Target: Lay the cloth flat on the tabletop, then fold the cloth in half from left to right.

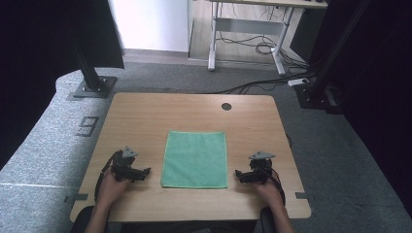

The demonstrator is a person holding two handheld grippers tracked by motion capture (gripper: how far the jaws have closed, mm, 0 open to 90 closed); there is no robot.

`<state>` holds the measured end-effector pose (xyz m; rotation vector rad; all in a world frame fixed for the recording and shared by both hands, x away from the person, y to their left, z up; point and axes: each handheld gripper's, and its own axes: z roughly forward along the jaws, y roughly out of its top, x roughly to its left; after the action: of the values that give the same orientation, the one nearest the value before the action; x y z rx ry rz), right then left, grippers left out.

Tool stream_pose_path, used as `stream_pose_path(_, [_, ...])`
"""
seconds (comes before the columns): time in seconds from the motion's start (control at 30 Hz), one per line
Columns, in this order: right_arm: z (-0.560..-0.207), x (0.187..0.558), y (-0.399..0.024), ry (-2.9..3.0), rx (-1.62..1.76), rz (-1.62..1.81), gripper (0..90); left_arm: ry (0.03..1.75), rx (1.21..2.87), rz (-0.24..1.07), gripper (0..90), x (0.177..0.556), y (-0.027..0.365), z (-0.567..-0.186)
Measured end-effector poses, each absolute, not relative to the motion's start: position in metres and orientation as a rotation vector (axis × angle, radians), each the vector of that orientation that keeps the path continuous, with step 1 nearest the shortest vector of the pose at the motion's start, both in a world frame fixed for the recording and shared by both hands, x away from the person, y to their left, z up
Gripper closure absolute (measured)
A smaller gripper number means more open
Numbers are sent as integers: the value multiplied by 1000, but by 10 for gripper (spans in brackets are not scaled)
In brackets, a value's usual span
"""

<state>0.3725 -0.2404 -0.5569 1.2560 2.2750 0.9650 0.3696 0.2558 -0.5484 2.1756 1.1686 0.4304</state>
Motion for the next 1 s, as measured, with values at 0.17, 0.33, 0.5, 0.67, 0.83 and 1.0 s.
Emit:
stream_pose_path(0.17, [-556, 373, -241, 2288, 1250, 965, 0, 1171, 2174, 433, 0, 371, 254, -548])
stream_pose_path(0.33, [-555, 373, -241, 2297, 1256, 958, 0, 1178, 2174, 397, 0, 373, 250, -546])
stream_pose_path(0.5, [-550, 372, -236, 2288, 1234, 962, 0, 1146, 2162, 374, 0, 373, 245, -543])
stream_pose_path(0.67, [-545, 369, -228, 2288, 1211, 997, 0, 1118, 2169, 374, 0, 375, 239, -541])
stream_pose_path(0.83, [-544, 367, -218, 2319, 1191, 1012, 0, 1082, 2194, 409, 0, 378, 233, -539])
stream_pose_path(1.0, [-540, 364, -209, 2324, 1168, 1032, 0, 1053, 2184, 406, 0, 384, 225, -533])
